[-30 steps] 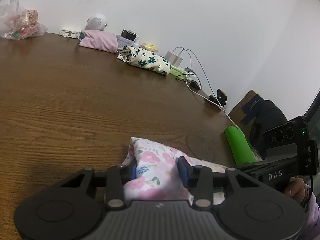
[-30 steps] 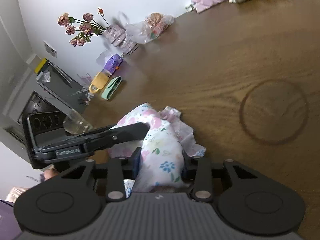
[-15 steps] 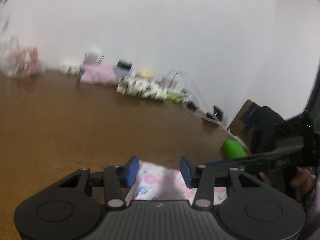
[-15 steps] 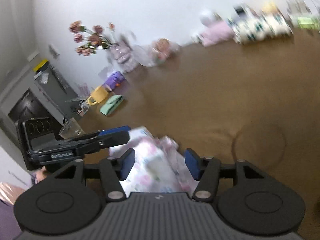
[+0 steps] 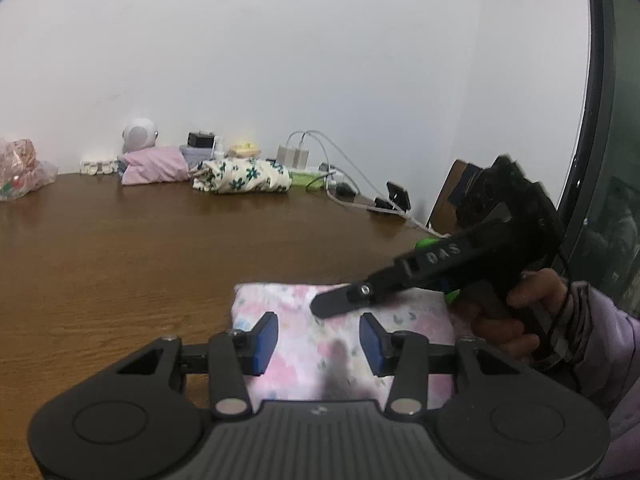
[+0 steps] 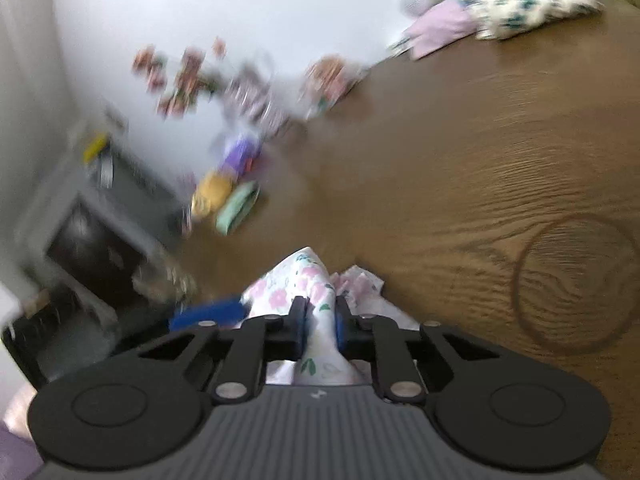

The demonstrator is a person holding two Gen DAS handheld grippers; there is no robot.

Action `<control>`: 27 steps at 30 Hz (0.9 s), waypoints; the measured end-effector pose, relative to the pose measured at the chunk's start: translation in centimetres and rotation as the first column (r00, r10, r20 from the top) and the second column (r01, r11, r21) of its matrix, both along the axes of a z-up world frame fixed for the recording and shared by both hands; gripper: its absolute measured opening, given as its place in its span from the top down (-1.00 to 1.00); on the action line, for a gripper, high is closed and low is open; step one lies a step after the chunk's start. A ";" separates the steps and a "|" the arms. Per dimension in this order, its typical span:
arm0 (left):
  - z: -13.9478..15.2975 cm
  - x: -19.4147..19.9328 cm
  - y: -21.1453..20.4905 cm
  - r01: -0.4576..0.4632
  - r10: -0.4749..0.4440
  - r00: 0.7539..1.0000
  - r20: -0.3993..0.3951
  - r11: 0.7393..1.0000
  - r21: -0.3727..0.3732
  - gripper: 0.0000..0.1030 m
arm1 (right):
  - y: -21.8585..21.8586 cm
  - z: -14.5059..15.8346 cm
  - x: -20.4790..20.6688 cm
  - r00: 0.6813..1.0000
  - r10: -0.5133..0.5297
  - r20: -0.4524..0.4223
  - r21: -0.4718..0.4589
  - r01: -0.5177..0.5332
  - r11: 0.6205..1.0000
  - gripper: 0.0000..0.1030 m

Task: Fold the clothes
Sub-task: 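Press the folded dress flat with the left gripper and release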

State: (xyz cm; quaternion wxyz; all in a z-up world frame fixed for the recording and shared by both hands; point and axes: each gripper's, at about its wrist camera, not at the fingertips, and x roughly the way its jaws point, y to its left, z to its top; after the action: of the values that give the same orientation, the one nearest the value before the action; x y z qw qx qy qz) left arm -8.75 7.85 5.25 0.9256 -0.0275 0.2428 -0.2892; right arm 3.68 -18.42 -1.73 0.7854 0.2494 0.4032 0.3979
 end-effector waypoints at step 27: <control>-0.4 1.3 -6.8 -0.151 0.167 0.984 -0.061 0.965 0.214 0.18 | -2.2 0.8 -5.9 0.980 -0.103 0.168 -0.211 0.138 0.968 0.75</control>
State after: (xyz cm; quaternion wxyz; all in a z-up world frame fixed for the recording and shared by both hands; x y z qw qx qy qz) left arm -7.43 1.04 4.89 0.9333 0.0391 0.3048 -0.1856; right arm -2.26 -20.62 -0.95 0.8602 0.1526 0.3664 0.3202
